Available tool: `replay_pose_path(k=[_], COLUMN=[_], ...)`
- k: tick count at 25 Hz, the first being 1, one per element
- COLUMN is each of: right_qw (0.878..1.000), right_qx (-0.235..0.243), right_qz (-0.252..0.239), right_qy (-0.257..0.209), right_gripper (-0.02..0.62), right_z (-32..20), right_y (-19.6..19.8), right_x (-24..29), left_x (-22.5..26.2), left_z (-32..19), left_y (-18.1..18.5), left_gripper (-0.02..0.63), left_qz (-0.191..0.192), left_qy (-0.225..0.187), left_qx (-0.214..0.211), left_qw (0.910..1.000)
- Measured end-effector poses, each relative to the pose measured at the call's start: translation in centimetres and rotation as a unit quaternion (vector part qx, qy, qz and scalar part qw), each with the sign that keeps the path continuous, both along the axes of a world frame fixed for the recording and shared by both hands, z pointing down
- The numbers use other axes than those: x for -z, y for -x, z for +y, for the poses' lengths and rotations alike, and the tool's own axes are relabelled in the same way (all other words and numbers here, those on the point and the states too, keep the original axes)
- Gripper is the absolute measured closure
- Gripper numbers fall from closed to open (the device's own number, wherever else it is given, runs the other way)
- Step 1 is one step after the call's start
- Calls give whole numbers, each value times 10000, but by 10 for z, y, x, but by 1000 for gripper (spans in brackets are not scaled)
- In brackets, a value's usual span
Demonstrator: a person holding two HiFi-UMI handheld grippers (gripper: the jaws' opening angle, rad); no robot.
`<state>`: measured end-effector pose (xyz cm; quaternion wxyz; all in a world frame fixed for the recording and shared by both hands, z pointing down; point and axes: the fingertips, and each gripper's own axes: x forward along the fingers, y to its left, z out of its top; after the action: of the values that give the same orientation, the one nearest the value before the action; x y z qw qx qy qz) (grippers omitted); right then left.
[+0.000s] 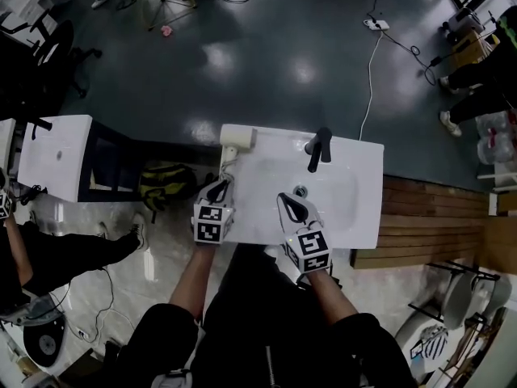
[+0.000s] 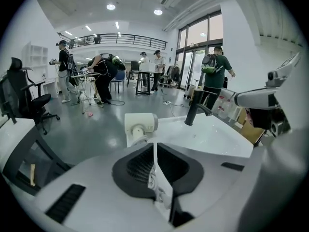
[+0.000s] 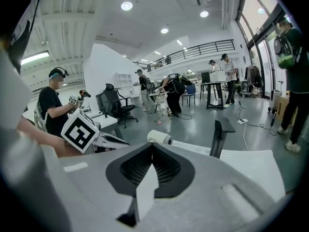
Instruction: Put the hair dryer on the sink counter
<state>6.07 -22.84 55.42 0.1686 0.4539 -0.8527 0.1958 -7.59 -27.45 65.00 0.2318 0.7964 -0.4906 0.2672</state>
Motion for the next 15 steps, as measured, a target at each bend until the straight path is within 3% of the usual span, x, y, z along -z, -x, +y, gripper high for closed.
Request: replay_pose_path(k=[5, 15], right_qw=[9999, 9990], right_qx=[108, 179], right_qz=[57, -90], right_qy=[-53, -412], right_gripper=[592, 592], right_z=[9, 27], right_y=[-1, -2], right_x=[6, 34], left_x=[12, 85], left_z=[15, 42], left_y=[-5, -21], left_gripper=[594, 594], left_qz=[165, 474], left_qy=[-146, -877], left_qx=[-67, -88], left_qw=[9997, 9950])
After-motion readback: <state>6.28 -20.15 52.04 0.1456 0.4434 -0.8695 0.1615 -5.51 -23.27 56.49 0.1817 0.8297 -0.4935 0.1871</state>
